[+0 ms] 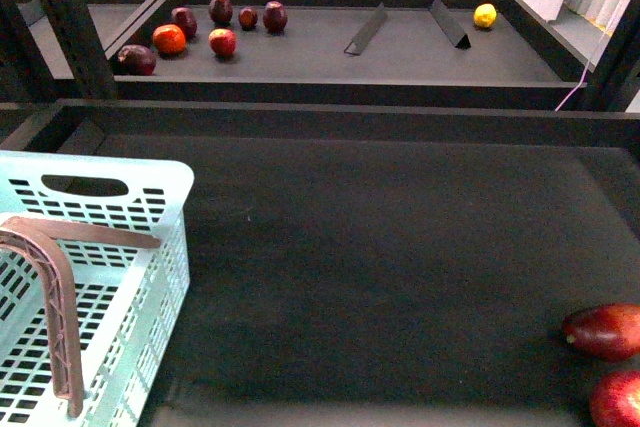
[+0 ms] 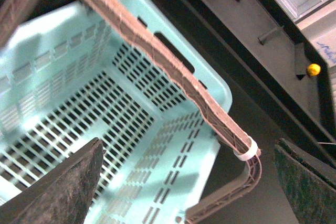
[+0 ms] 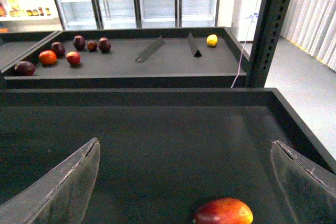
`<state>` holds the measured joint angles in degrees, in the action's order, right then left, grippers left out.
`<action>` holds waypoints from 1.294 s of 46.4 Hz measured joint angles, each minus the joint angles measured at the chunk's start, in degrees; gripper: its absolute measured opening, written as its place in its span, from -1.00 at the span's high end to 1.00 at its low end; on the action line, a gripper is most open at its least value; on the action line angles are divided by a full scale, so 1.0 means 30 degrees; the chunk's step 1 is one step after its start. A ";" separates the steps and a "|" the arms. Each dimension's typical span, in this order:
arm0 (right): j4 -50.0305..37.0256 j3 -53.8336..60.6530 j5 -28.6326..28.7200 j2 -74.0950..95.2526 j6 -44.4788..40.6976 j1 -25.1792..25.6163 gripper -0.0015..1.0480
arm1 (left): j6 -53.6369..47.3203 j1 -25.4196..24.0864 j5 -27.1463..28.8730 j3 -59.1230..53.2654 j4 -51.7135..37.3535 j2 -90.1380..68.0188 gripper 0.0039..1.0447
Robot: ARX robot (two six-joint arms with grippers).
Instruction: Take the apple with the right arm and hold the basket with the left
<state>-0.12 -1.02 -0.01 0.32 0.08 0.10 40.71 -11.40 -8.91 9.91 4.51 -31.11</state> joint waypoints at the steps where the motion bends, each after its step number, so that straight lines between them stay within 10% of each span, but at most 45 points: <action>1: 0.0000 0.0000 0.0000 0.0000 0.0000 0.0000 -0.83 | 0.0546 -0.0087 -0.0204 0.0015 -0.0321 -0.0576 -0.87; 23: 0.0000 0.0000 0.0000 0.0000 0.0000 0.0000 -0.83 | 0.6739 0.1785 0.0874 0.2623 -0.8888 -1.3194 -0.87; 53: -0.0007 0.0000 0.0000 0.0000 0.0000 0.0000 -0.83 | 0.9792 0.3519 0.3206 0.5340 -1.0834 -1.9460 -0.87; 60: 0.0000 0.0000 0.0000 0.0000 0.0007 0.0000 -0.83 | 1.0171 0.3519 0.3570 0.5464 -1.0775 -1.9562 -0.48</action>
<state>-0.12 -1.02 -0.01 0.32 0.10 0.10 71.22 -0.84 1.80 26.30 -27.81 -89.80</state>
